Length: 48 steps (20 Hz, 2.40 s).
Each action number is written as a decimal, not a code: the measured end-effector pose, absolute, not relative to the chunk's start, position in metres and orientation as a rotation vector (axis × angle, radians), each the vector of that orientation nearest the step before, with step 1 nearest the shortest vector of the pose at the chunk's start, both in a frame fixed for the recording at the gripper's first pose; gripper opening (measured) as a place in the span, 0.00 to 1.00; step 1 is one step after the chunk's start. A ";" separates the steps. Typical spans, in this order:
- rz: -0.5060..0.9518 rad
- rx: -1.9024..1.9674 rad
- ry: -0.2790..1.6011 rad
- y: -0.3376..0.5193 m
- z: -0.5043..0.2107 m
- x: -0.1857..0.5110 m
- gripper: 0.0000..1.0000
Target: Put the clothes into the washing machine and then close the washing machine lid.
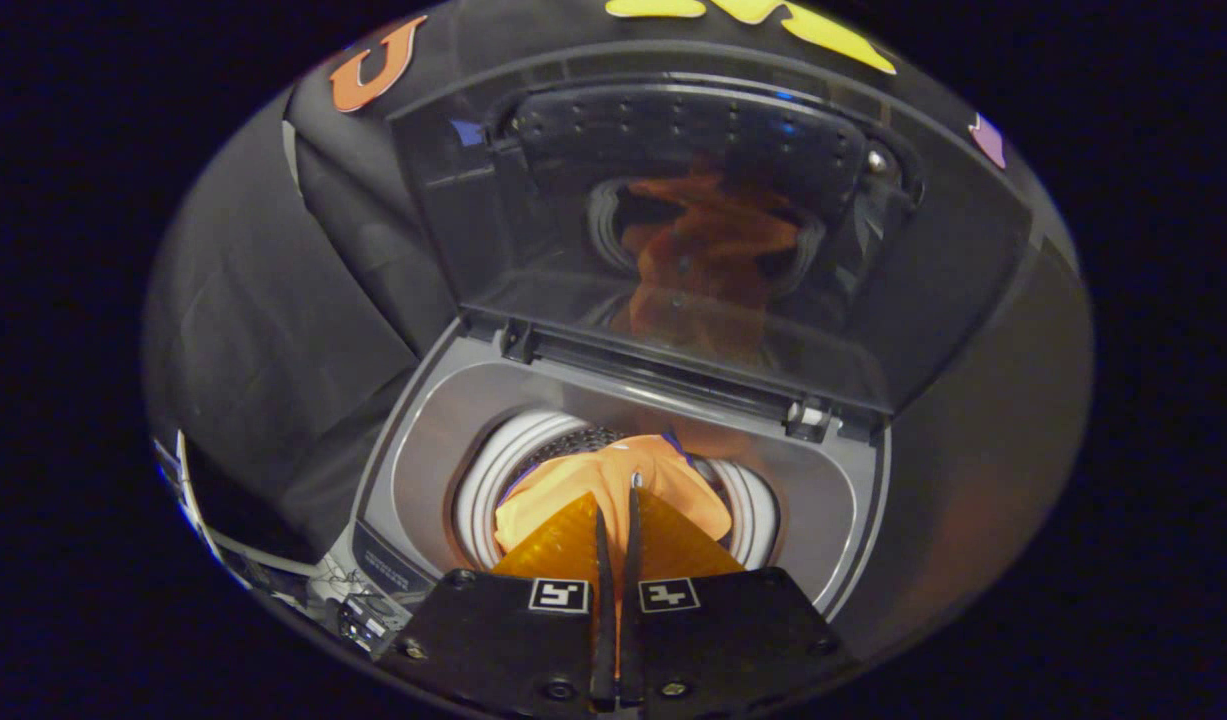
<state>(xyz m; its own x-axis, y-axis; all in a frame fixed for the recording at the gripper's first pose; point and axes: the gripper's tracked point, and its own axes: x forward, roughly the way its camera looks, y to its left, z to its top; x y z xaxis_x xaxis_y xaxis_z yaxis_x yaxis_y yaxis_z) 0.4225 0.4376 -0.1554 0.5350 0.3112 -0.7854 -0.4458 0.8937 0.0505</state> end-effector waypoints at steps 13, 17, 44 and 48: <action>0.352 -0.114 1.010 0.438 -0.227 0.422 0.05; 0.348 -0.097 0.995 0.438 -0.227 0.425 0.05; 0.325 -0.112 0.751 0.423 -0.051 0.419 1.00; 0.320 -0.069 0.667 0.423 0.018 0.422 1.00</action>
